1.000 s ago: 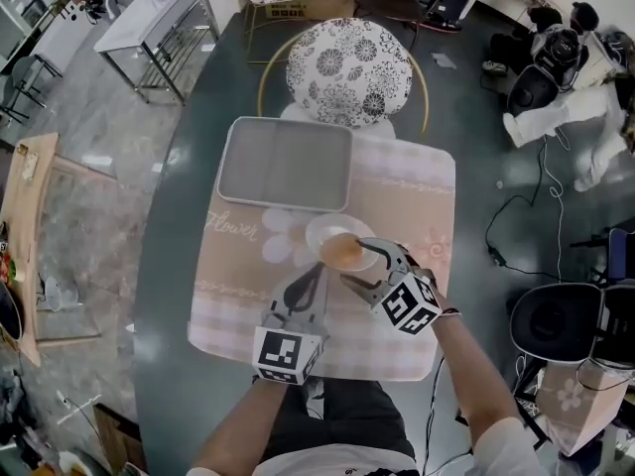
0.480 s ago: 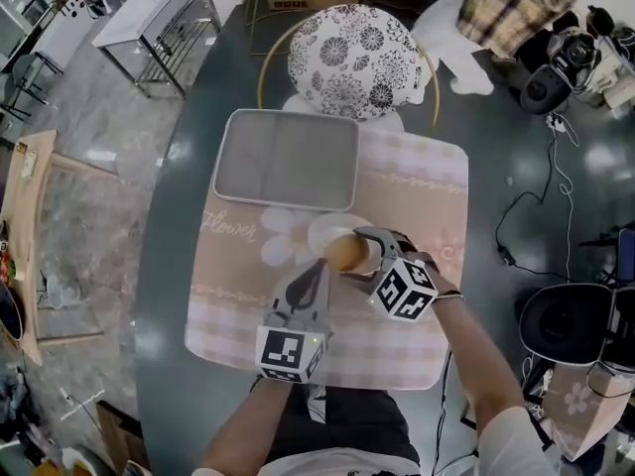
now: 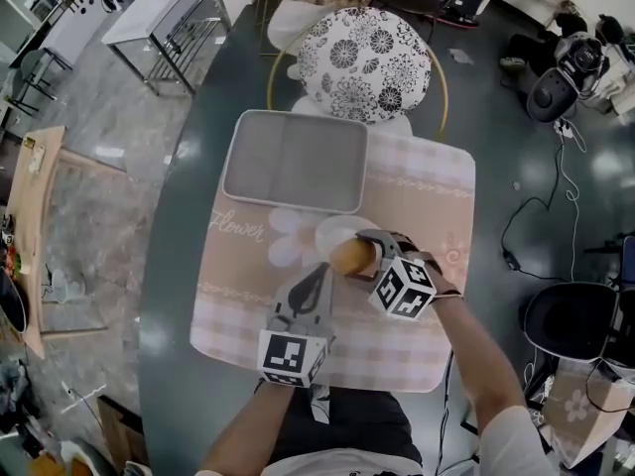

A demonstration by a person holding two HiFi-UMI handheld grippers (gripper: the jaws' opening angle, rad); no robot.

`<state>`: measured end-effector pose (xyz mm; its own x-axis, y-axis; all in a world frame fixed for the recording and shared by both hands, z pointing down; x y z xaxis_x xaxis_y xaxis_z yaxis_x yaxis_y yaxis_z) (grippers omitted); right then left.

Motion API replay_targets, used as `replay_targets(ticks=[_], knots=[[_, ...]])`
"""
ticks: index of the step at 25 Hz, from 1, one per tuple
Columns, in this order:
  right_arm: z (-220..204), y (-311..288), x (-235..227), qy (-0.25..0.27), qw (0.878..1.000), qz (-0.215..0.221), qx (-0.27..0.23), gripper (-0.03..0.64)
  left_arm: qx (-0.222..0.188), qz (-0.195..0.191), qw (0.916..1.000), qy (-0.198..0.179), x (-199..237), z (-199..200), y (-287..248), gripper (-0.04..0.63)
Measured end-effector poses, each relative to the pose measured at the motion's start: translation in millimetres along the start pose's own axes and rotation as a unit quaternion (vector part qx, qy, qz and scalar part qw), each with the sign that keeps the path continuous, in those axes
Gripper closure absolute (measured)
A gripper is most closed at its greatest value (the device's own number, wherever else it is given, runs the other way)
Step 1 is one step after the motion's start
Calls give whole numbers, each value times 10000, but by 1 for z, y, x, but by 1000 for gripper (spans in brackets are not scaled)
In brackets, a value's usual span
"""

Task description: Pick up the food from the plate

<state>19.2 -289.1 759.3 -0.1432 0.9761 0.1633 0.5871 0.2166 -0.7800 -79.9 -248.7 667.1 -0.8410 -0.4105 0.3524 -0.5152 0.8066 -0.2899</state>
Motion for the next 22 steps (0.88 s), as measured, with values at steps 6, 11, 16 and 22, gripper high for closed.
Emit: replay_targets(ticks=[6,11,16,22], knots=[[13,24,3,-475,9981,-178,-358,272,-4,8,10000,-41,-5,13,12,589],[32,54,9,-913,9926,-353,-717,272,0,-41,10000,-84,-19,32,28,589],[60,93,13,-1443,9802,-618,-1208,272,-72,-88,9998,-149,-34,60,46,589],[92,141,24,-1847,9652,-943,-1592,272,-136,-90,9996,-226,-50,94,81,589]])
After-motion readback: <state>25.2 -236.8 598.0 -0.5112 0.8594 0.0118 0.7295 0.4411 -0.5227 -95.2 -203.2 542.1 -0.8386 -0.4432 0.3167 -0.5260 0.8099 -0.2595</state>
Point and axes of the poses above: the fingertips, and each gripper's own axes: y backward along the fingers, x to its left, z out of its top, the point moved 5 cm from there along y, backward along the fingers, and after that the axes turned 5 degrees about y, right-handed, at the moved point
